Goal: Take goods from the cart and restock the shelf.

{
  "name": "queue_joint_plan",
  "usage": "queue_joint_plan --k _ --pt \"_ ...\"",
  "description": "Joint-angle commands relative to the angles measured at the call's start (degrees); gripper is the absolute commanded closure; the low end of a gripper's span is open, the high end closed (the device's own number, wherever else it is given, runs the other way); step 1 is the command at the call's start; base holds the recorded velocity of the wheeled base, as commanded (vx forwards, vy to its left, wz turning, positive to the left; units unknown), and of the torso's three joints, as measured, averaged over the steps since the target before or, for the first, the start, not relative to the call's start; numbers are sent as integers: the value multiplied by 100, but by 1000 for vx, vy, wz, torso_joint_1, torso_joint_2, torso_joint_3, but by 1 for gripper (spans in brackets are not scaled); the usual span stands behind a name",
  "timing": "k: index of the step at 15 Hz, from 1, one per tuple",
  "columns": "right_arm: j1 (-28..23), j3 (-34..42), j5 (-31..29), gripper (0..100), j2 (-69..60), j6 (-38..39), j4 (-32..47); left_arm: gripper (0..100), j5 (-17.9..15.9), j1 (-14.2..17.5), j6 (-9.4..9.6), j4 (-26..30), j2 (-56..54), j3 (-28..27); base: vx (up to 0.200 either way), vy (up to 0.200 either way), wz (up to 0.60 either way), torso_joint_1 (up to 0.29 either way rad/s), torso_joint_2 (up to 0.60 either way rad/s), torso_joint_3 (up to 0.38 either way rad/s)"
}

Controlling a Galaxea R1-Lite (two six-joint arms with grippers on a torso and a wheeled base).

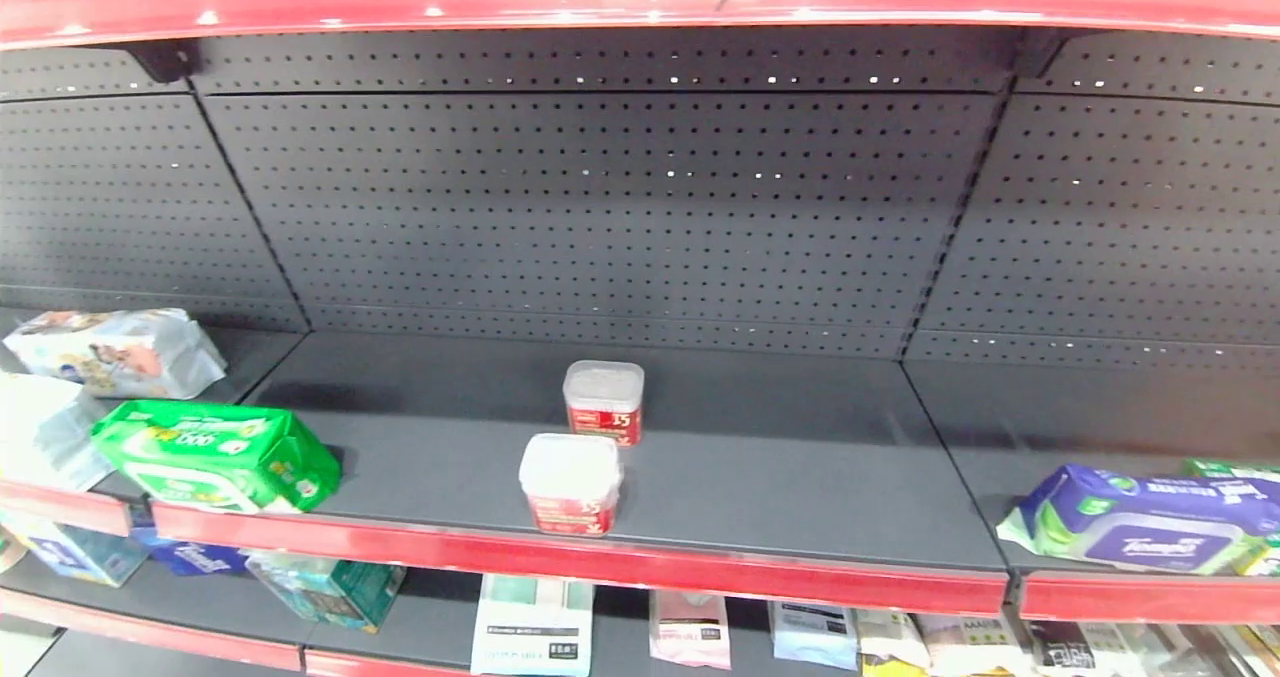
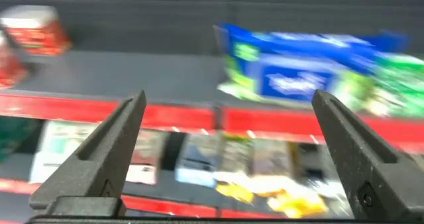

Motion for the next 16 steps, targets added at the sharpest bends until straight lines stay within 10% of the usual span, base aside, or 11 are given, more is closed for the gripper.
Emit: queue_joint_plan --k 1,10,12,14,16 --pt "9 1 1 0 14 -5 0 0 -2 -2 2 2 8 1 0 0 -600 7 7 2" --pt "9 1 10 0 14 -31 0 0 -63 -11 -33 -7 456 -465 0 0 0 0 0 0" --pt "9 1 10 0 14 -31 0 0 807 103 -754 -86 3040 -2381 0 0 0 0 0 0" --pt "9 1 10 0 14 -31 0 0 1668 156 -772 -51 4446 -2926 0 0 0 0 0 0" --pt "9 1 10 0 14 -31 0 0 1659 156 -754 -59 4982 -2565 0 0 0 0 0 0"
